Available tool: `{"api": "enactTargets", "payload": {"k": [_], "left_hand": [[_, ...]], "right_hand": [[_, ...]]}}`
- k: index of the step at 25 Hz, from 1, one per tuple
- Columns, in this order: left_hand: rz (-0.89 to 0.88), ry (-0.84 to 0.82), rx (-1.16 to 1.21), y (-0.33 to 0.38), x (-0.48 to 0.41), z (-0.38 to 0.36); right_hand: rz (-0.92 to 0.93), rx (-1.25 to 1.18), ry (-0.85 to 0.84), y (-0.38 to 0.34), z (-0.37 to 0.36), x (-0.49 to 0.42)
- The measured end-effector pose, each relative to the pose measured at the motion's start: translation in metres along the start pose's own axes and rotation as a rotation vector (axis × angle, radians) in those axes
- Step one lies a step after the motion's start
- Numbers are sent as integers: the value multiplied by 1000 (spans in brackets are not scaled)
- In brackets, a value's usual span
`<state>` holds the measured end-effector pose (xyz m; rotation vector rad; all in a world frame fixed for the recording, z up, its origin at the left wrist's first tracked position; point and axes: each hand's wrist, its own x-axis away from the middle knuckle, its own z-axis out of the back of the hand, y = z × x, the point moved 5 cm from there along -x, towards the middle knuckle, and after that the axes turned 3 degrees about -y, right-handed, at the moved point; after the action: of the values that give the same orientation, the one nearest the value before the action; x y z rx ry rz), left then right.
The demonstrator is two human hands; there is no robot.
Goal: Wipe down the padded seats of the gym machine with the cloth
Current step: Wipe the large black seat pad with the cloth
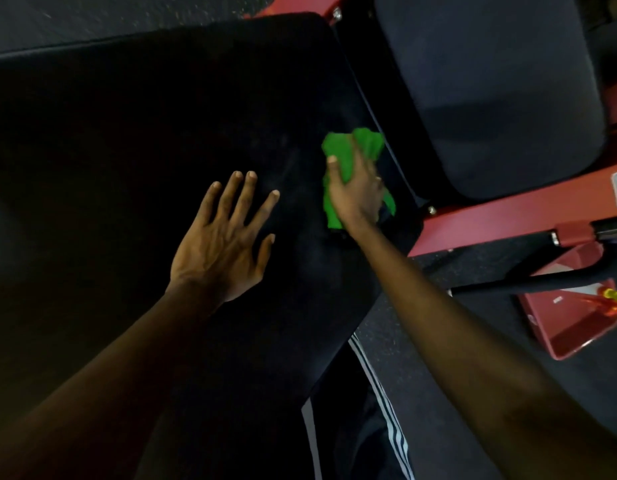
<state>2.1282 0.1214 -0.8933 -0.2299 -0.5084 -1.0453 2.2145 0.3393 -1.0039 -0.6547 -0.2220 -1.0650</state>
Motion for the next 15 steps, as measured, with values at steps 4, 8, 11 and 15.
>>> {"api": "enactTargets", "payload": {"k": [4, 8, 11, 15], "left_hand": [[1, 6, 11, 0, -1, 1], [0, 2, -6, 0, -3, -2], [4, 8, -1, 0, -2, -1], [9, 3, -2, 0, -2, -2]], "right_hand": [[330, -16, -36, -49, -3, -58], [-62, -113, -20, -61, 4, -124], [294, -115, -25, -104, -11, -58], [746, -4, -164, -122, -17, -8]]}}
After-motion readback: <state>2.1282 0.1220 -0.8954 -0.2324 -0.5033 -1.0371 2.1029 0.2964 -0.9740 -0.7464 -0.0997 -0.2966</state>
